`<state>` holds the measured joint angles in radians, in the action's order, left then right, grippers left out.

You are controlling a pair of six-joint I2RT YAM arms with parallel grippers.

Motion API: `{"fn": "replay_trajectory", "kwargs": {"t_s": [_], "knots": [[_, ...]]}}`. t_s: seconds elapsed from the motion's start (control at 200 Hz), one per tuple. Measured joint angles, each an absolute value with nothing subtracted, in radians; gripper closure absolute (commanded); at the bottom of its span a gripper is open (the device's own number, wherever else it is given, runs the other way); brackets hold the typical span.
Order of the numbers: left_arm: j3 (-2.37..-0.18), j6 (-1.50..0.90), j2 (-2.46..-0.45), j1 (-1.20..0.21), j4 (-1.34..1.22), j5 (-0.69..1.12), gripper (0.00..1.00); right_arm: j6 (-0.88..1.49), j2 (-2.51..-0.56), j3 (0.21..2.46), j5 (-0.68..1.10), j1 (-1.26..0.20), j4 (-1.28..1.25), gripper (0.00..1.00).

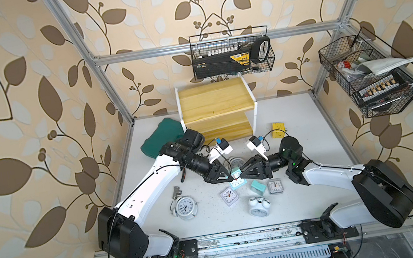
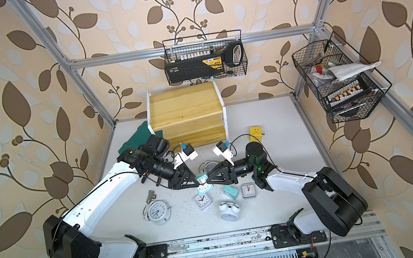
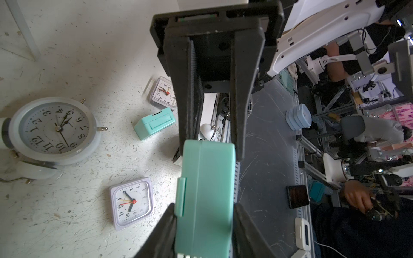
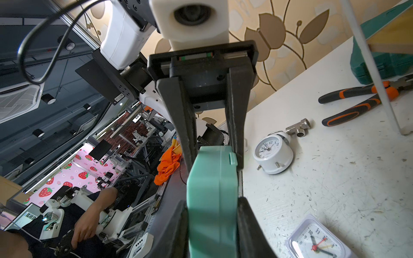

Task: Place the alarm clocks on the shelf by style
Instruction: Pick up the alarm from the center of the board.

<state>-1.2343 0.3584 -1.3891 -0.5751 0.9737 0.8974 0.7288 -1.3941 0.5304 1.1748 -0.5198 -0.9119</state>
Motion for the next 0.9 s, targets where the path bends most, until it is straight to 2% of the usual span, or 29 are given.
{"fn": "replay_trajectory", "kwargs": {"t_s": [0.1, 0.205, 0.36, 0.615, 0.9], "knots": [[-1.234, 0.364, -1.389, -0.575, 0.983, 0.900, 0.79, 0.676, -1.370, 0.537, 1.171, -0.526, -0.837, 0.61], [-1.234, 0.364, -1.388, -0.575, 0.982, 0.889, 0.80, 0.593, -1.323, 0.558, 1.131, -0.537, -0.677, 0.44], [-1.205, 0.346, -1.356, -0.575, 0.945, 0.817, 0.80, 0.437, -1.206, 0.596, 0.978, -0.567, -0.400, 0.30], [-1.175, 0.301, -1.307, -0.568, 0.904, 0.694, 0.80, 0.362, -1.104, 0.604, 0.569, -0.675, -0.189, 0.23], [-1.176, 0.231, -1.307, -0.554, 0.886, 0.614, 0.78, 0.365, -1.102, 0.607, 0.118, -0.907, -0.164, 0.16]]}}
